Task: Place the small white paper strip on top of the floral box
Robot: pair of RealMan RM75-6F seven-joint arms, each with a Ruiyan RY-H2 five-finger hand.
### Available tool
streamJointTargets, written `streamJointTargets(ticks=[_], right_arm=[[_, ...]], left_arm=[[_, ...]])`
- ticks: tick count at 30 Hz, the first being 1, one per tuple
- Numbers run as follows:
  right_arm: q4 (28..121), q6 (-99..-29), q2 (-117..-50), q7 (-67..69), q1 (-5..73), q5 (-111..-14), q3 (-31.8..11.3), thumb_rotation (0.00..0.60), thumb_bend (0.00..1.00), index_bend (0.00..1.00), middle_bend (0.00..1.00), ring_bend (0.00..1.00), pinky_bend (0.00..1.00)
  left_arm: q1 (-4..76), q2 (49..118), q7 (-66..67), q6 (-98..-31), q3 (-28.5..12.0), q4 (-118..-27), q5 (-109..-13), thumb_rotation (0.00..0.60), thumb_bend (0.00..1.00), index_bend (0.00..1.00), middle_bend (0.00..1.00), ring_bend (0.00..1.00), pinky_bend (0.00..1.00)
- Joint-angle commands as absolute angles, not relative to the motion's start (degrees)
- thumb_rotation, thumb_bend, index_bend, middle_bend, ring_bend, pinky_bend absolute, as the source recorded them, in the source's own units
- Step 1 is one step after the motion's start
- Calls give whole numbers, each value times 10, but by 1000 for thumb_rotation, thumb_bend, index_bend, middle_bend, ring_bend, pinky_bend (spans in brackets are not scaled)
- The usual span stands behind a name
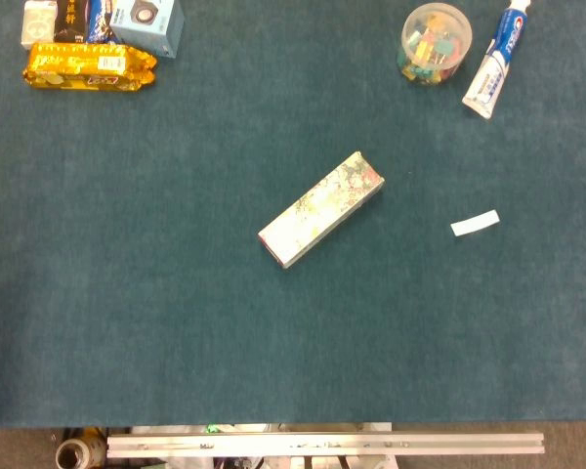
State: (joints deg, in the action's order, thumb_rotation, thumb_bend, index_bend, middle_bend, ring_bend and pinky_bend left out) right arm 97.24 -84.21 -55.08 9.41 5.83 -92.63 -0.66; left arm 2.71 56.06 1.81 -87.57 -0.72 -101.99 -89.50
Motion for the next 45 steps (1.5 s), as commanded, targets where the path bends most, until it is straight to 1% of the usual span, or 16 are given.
streamJointTargets(ticks=[1,9,15,17,19,22,24,25,27,29,30,33,37,45], right_arm=[[973,-842,-550,95,59,-927,-6,600,298,422,516,526,519],[970,-848,-549,100,59,-935,-7,600,299,422,516,526,519],[981,-826,-539,115,78,-949,-6,600,299,422,520,531,520],[985,-814,-537,112,88,-954,-8,600,299,422,531,539,537],[989,-800,-538,103,100,-958,-10,600,299,422,545,555,593],[997,-773,-541,84,119,-960,-12,600,298,422,585,622,720],[1002,-753,-545,73,132,-958,-14,600,271,422,646,706,832],[1006,-738,-548,67,141,-955,-15,600,253,422,671,737,864],[1009,-713,-554,52,157,-949,-19,600,197,422,764,841,957],[1012,-693,-562,37,168,-939,-22,600,183,422,831,915,996],[1013,-680,-568,25,176,-930,-25,600,182,422,863,953,1000],[1018,-641,-583,-13,195,-902,-31,600,190,427,913,998,1000],[1020,-594,-607,-62,220,-854,-39,600,226,440,939,1000,1000],[1011,-562,-658,-113,250,-798,-51,600,217,440,943,1000,1000]], left_arm=[[27,561,20,-875,-6,-1020,-896,600,345,136,334,304,227],[25,560,22,-880,-5,-1024,-900,600,345,136,334,304,227],[25,561,22,-878,-3,-1023,-903,600,345,136,334,303,227],[25,561,22,-879,-2,-1023,-903,600,345,136,334,304,227],[24,561,20,-880,-2,-1021,-903,600,345,136,334,304,227],[23,561,18,-880,-2,-1019,-901,600,345,136,334,304,227],[22,561,16,-880,-1,-1017,-901,600,345,136,334,304,227],[22,561,15,-880,-1,-1016,-901,600,345,136,334,304,227],[22,562,13,-879,-1,-1013,-899,600,345,136,334,304,227],[22,563,11,-877,-1,-1011,-897,600,345,136,334,304,227],[22,563,10,-876,-1,-1009,-896,600,345,136,334,304,227],[23,564,7,-874,-1,-1005,-895,600,345,136,334,304,227],[25,567,2,-871,-1,-999,-896,600,345,136,334,304,227],[25,572,-8,-867,1,-989,-894,600,345,136,334,304,227]])
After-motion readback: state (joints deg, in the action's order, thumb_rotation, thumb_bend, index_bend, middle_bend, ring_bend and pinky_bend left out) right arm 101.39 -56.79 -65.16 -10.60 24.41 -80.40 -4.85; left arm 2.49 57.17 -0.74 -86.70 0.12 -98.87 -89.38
